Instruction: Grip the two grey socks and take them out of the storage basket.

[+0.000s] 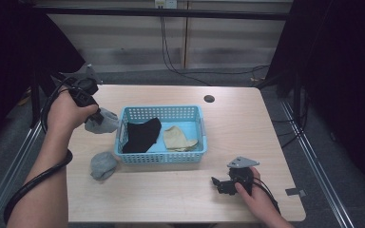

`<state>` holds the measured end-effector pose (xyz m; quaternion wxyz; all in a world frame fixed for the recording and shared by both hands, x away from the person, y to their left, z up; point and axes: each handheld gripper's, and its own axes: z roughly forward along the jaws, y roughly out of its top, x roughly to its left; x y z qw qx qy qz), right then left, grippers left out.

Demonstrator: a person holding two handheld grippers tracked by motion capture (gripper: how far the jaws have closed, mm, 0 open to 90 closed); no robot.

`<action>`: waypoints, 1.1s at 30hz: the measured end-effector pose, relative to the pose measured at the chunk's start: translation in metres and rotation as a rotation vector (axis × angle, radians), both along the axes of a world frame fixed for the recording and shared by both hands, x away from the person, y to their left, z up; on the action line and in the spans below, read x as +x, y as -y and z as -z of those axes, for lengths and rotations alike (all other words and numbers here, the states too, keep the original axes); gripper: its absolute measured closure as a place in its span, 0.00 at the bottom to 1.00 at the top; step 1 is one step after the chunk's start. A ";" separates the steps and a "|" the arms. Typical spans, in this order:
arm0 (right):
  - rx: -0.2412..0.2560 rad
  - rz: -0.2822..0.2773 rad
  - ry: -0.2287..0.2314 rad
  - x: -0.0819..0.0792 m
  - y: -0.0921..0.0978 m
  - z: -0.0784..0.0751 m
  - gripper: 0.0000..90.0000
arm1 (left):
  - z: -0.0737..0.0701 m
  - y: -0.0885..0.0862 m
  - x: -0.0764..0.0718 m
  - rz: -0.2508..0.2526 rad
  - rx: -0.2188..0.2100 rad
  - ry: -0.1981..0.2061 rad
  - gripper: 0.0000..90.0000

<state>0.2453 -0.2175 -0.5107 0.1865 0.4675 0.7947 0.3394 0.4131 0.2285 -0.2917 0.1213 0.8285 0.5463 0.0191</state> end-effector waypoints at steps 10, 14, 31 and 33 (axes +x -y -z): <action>0.001 0.002 -0.002 0.000 0.000 0.000 0.10 | 0.025 -0.020 0.001 -0.060 0.025 -0.003 0.92; 0.000 -0.001 0.002 0.000 0.000 0.000 0.10 | 0.037 -0.023 0.003 -0.086 0.019 0.025 0.83; 0.005 0.004 -0.002 0.000 0.000 0.000 0.10 | 0.047 -0.007 -0.036 0.016 -0.039 0.087 0.38; 0.001 0.000 -0.005 0.000 0.000 0.000 0.10 | 0.053 -0.001 -0.047 0.036 -0.024 0.087 0.37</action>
